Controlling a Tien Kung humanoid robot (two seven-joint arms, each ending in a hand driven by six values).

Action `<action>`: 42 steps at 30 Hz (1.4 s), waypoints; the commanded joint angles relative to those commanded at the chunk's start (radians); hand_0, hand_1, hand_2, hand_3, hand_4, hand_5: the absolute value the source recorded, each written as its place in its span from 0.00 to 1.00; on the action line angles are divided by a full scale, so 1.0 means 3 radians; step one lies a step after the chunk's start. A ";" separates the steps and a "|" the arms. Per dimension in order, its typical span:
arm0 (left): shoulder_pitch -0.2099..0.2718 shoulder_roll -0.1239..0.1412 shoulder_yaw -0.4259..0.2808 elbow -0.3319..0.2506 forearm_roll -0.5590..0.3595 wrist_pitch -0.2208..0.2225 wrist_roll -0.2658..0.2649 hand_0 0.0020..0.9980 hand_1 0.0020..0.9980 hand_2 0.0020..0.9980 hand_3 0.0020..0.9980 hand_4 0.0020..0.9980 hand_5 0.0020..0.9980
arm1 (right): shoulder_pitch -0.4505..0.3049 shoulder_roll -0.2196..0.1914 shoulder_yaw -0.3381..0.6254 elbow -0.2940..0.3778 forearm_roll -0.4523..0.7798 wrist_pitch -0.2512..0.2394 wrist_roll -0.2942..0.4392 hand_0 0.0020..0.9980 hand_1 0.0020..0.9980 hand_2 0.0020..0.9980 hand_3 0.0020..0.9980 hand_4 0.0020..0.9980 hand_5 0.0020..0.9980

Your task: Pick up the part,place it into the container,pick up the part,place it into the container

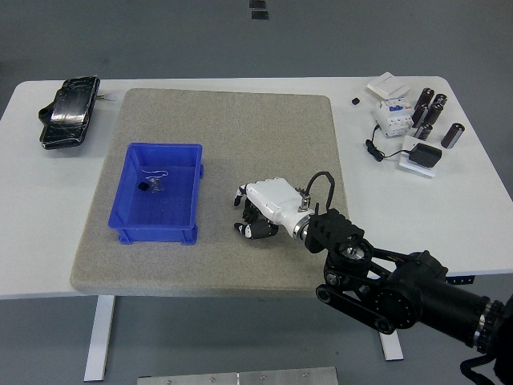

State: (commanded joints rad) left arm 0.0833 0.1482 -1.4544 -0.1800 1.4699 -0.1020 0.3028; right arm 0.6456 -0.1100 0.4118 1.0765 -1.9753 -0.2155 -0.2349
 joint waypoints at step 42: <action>-0.0013 -0.0002 0.0034 0.0000 -0.0027 0.0060 -0.0176 0.68 0.65 0.62 0.63 0.70 0.62 | 0.0107 -0.0002 -0.0001 -0.0075 0.0176 -0.0270 0.0207 0.31 0.35 0.38 0.41 0.19 0.00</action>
State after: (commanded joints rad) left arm 0.0795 0.1476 -1.4442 -0.1800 1.4618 -0.0840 0.2499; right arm 0.6777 -0.1106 0.4117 1.0539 -1.9226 -0.2965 -0.1729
